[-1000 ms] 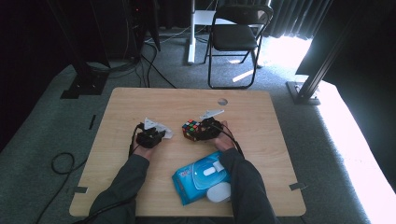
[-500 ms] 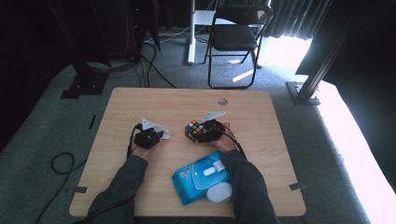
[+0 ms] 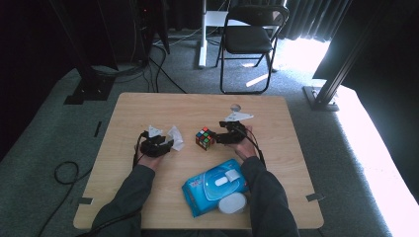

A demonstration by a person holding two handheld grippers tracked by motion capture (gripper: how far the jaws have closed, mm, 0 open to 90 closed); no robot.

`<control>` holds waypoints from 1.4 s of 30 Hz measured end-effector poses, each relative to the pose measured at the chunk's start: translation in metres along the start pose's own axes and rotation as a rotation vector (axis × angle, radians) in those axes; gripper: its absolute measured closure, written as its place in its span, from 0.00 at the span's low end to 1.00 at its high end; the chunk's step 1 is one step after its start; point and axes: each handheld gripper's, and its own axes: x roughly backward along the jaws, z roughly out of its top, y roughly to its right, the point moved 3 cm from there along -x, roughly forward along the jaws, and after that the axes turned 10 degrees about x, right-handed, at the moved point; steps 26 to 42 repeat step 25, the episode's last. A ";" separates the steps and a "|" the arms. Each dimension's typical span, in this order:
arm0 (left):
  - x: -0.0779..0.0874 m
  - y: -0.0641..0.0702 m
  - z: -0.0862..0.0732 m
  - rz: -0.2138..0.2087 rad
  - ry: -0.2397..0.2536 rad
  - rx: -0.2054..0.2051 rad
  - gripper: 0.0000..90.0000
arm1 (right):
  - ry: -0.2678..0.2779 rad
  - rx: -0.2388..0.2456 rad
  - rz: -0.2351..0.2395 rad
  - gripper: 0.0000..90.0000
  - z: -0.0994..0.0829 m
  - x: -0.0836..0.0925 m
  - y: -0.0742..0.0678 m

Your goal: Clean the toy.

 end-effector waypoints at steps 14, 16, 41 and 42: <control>0.039 -0.022 0.016 -0.042 0.149 0.082 0.54 | 0.012 -0.084 -0.090 0.32 -0.017 0.014 0.018; 0.041 -0.026 0.015 -0.039 0.151 0.097 0.54 | 0.009 -0.093 -0.097 0.34 -0.020 0.015 0.020; 0.044 -0.035 0.009 -0.010 0.148 0.124 0.55 | -0.011 -0.124 -0.124 0.35 -0.031 0.017 0.026; 0.044 -0.035 0.009 -0.010 0.148 0.124 0.55 | -0.011 -0.124 -0.124 0.35 -0.031 0.017 0.026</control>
